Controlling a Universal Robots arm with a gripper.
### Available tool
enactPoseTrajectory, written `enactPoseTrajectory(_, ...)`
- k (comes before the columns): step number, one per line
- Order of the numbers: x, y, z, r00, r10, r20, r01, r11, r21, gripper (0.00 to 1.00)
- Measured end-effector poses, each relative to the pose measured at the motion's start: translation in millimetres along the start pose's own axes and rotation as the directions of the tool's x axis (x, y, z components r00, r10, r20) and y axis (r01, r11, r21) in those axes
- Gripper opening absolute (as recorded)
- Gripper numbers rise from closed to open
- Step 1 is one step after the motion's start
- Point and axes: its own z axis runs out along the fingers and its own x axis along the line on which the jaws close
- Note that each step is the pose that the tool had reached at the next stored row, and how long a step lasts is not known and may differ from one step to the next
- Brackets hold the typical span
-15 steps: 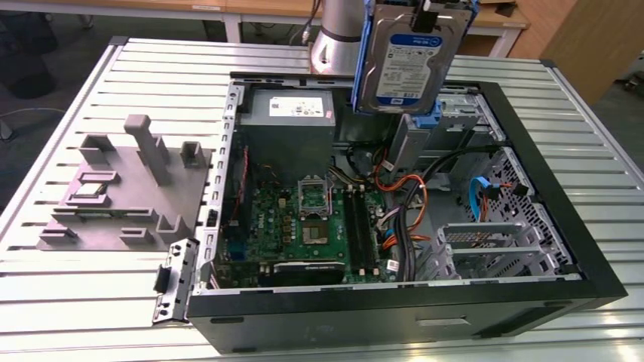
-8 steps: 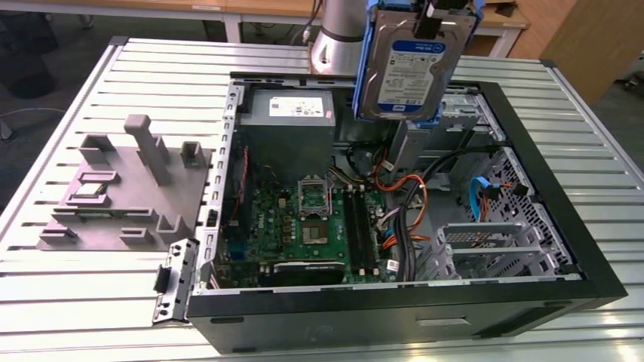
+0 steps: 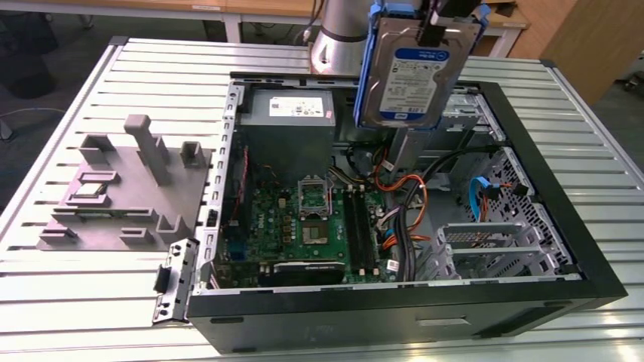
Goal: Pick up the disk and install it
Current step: 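Pick up the disk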
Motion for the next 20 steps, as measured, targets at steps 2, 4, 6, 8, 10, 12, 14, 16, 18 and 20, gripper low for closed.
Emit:
enactPoseTrajectory(2, 4.1, -0.2, -0.1, 1.0, 0.0, -0.0012, 0.0, 1.0, 0.0001, 0.35)
enactPoseTrajectory(4, 7.9, -0.3, -0.2, 1.0, 0.0, -0.0026, 0.0, 1.0, 0.0001, 0.35)
enactPoseTrajectory(6, 12.0, -0.5, -0.3, 1.0, 0.0, -0.0046, 0.0, 1.0, 0.0002, 0.35)
enactPoseTrajectory(8, 16.4, -0.7, -0.4, 1.0, 0.0, -0.0063, 0.0, 1.0, 0.0003, 0.35)
enactPoseTrajectory(10, 20.5, -0.9, -0.5, 1.0, 0.0, -0.0083, 0.0, 1.0, 0.0004, 0.35)
enactPoseTrajectory(12, 24.5, -1.1, -0.6, 0.9999, 0.0, -0.0105, 0.0, 1.0, 0.0005, 0.35)
enactPoseTrajectory(14, 28.4, -1.2, -0.8, 0.9999, 0.001, -0.0128, -0.001, 1.0, 0.0006, 0.35)
enactPoseTrajectory(16, 32.0, -1.4, -0.8, 0.9999, 0.001, -0.0152, -0.001, 1.0, 0.0007, 0.35)
enactPoseTrajectory(18, 35.3, -1.5, -0.9, 0.9998, 0.001, -0.0176, -0.001, 1.0, 0.0008, 0.35)
enactPoseTrajectory(20, 38.5, -1.7, -1.0, 0.9998, 0.001, -0.0203, -0.001, 1.0, 0.0009, 0.35)
